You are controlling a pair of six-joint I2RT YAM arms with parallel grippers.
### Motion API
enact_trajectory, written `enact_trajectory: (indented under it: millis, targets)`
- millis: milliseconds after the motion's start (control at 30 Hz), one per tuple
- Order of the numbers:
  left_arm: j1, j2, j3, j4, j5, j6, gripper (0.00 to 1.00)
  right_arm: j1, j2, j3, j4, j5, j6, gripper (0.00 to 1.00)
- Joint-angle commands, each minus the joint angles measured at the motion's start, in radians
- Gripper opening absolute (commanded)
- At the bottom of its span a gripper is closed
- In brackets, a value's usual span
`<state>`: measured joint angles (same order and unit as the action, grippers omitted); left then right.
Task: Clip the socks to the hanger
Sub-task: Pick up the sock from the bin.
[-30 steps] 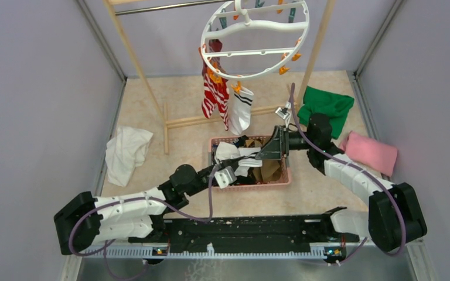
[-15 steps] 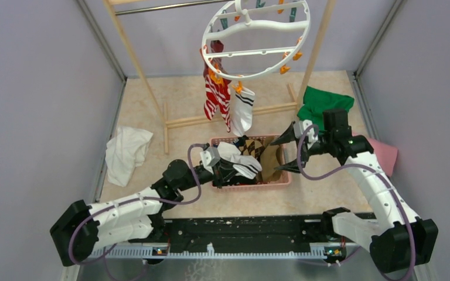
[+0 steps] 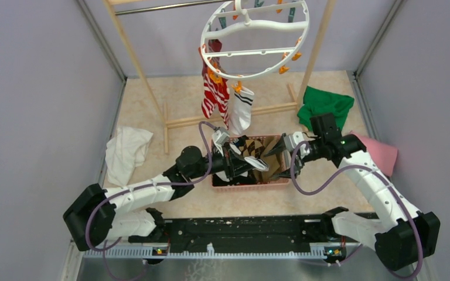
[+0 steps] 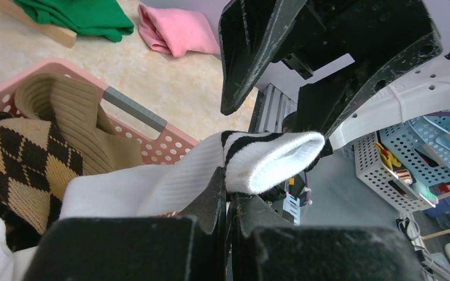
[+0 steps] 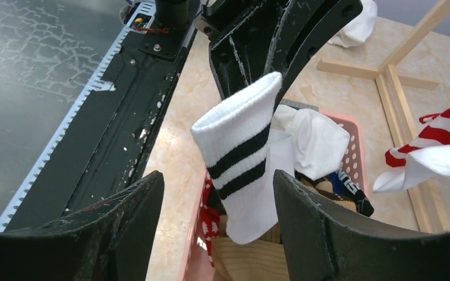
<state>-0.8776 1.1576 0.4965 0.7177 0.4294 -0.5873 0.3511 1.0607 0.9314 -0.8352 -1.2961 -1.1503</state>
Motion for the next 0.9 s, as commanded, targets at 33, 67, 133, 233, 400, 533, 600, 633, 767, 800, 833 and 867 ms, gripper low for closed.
enact_trajectory:
  millis: [33,67,133,233,400,533,600,633,767,800,833,867]
  targets:
    - [0.002,0.035,0.052,0.045,0.014,-0.066,0.0,0.009,-0.02,0.019,0.15,-0.004,0.165,0.61]
    - [0.003,0.038,0.056,0.044,0.018,-0.066,0.0,0.011,-0.018,0.02,0.179,0.003,0.202,0.58]
    - [0.003,0.043,0.061,0.048,0.023,-0.069,0.0,0.013,-0.014,0.018,0.228,0.023,0.264,0.52]
    - [0.003,0.044,0.063,0.055,0.028,-0.071,0.0,0.015,-0.011,0.01,0.276,0.024,0.317,0.44]
    - [0.003,0.047,0.063,0.064,0.031,-0.073,0.0,0.017,-0.015,-0.007,0.288,-0.005,0.333,0.3]
    - [0.003,0.054,0.065,0.076,0.037,-0.074,0.0,0.017,-0.016,-0.013,0.312,-0.032,0.372,0.13]
    - [0.003,0.054,0.064,0.076,0.035,-0.071,0.0,0.017,-0.015,-0.008,0.319,-0.037,0.396,0.04]
    - [0.003,0.052,0.063,0.075,0.032,-0.068,0.0,0.017,-0.015,-0.004,0.32,-0.037,0.407,0.01]
    - [0.014,0.034,0.043,0.069,0.012,-0.046,0.03,0.003,-0.015,0.012,0.319,-0.051,0.468,0.0]
    - [0.02,0.018,0.034,0.062,0.003,-0.04,0.11,-0.007,-0.016,0.013,0.326,-0.06,0.486,0.0]
    - [0.031,0.004,0.024,0.053,-0.006,-0.03,0.19,-0.019,-0.016,0.014,0.333,-0.068,0.509,0.0]
    - [0.04,-0.015,0.015,0.045,-0.012,-0.016,0.25,-0.033,-0.018,0.012,0.341,-0.077,0.528,0.0]
